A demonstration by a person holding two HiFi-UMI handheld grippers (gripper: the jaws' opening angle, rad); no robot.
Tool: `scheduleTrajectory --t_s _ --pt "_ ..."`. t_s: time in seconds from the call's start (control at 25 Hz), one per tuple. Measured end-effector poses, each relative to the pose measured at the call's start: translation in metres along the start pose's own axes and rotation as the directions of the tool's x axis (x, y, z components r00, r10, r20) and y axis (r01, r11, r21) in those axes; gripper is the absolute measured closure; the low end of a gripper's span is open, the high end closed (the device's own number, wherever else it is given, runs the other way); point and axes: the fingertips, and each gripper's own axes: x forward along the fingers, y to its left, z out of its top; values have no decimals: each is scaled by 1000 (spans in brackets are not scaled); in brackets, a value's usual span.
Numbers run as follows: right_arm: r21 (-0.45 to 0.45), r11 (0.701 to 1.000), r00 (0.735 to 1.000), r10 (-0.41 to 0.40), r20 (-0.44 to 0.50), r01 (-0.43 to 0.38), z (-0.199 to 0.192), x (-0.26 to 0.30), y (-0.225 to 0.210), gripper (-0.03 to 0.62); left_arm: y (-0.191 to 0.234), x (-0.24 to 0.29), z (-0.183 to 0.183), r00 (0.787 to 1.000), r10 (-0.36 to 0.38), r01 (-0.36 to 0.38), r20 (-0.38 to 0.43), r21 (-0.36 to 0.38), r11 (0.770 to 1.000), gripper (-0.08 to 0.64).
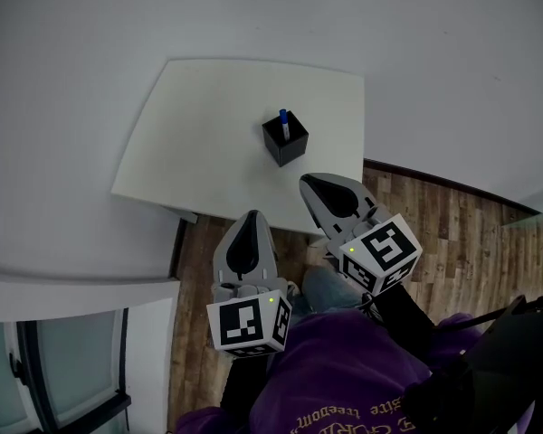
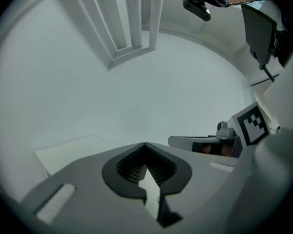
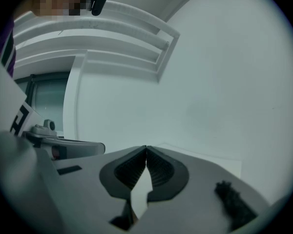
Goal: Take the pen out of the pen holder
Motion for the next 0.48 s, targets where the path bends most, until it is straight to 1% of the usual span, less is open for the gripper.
scheduleTrajectory --t_s 0.24,0.48 --pt "-4 1000 1000 8 0 -8 2 14 -15 583 7 18 4 1000 27 -27 7 -7 1000 555" --pt "1 1000 1000 25 0 -25 8 36 -39 583 10 43 9 999 45 -45 1 -15 999 555"
